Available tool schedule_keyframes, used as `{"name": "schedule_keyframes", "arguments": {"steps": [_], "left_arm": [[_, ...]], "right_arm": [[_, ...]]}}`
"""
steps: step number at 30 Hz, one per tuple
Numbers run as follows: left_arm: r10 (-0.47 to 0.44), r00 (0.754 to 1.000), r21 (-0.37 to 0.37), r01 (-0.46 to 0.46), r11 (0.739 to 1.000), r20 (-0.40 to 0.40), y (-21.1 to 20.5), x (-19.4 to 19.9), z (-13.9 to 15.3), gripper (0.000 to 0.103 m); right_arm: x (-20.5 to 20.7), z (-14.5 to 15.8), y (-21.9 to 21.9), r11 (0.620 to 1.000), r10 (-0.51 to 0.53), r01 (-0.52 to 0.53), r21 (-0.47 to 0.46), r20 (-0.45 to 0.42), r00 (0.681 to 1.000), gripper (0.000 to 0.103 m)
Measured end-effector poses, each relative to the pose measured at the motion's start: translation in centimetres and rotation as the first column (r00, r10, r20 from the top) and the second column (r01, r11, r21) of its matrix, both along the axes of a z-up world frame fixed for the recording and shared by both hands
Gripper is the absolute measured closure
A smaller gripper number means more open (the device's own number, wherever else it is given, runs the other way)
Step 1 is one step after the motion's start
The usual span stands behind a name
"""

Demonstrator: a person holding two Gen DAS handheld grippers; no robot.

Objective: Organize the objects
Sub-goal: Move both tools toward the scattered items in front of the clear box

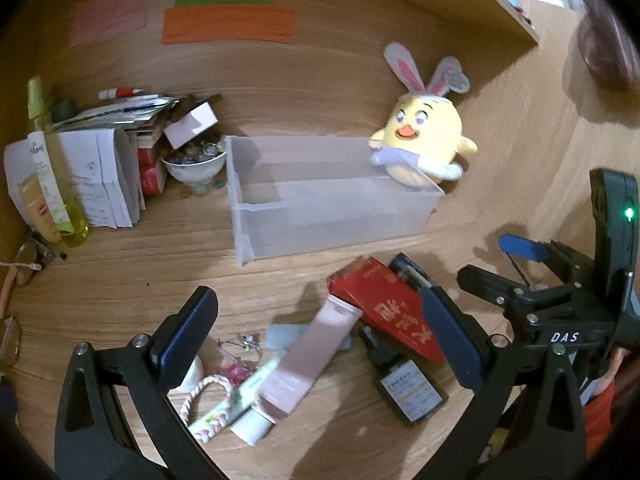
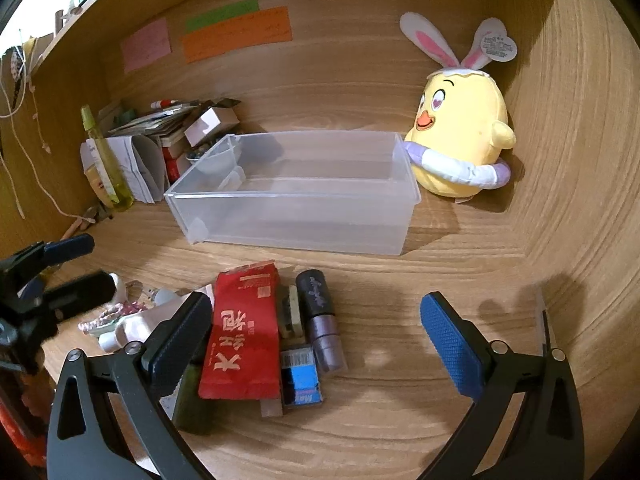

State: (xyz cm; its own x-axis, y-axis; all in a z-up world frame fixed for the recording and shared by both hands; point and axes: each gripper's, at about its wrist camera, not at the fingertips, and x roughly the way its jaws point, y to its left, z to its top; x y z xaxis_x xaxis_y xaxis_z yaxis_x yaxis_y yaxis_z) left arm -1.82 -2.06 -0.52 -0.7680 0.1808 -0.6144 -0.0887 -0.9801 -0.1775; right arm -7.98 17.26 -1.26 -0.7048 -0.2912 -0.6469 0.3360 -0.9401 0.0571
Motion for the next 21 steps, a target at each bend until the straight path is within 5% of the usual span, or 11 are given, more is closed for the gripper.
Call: {"name": "schedule_keyframes", "arguments": {"steps": [8, 10, 16, 21], "left_arm": [[0.050, 0.999, 0.008, -0.050, 0.999, -0.021, -2.7, -0.2, 0.2, 0.006], [0.070, 0.997, -0.010, -0.070, 0.998, -0.021, -3.4, -0.2, 0.3, 0.015], [0.153, 0.988, -0.015, -0.153, 0.988, 0.013, -7.0, -0.3, -0.7, 0.018], [0.211, 0.973, -0.014, -0.211, 0.977, 0.091, -9.6, -0.1, -2.7, 0.024]], "right_arm": [[-1.2, 0.3, 0.8, 1.000, -0.028, 0.028, -0.002, -0.040, 0.999, 0.002], [-1.9, 0.1, 1.2, 0.999, -0.041, 0.041, 0.006, -0.031, 0.999, 0.014], [-3.7, -1.4, 1.5, 0.999, -0.035, 0.034, 0.024, 0.044, 0.998, 0.039], [-4.3, -2.8, 0.9, 0.998, -0.025, 0.020, 0.054, 0.084, 0.996, 0.044]]}}
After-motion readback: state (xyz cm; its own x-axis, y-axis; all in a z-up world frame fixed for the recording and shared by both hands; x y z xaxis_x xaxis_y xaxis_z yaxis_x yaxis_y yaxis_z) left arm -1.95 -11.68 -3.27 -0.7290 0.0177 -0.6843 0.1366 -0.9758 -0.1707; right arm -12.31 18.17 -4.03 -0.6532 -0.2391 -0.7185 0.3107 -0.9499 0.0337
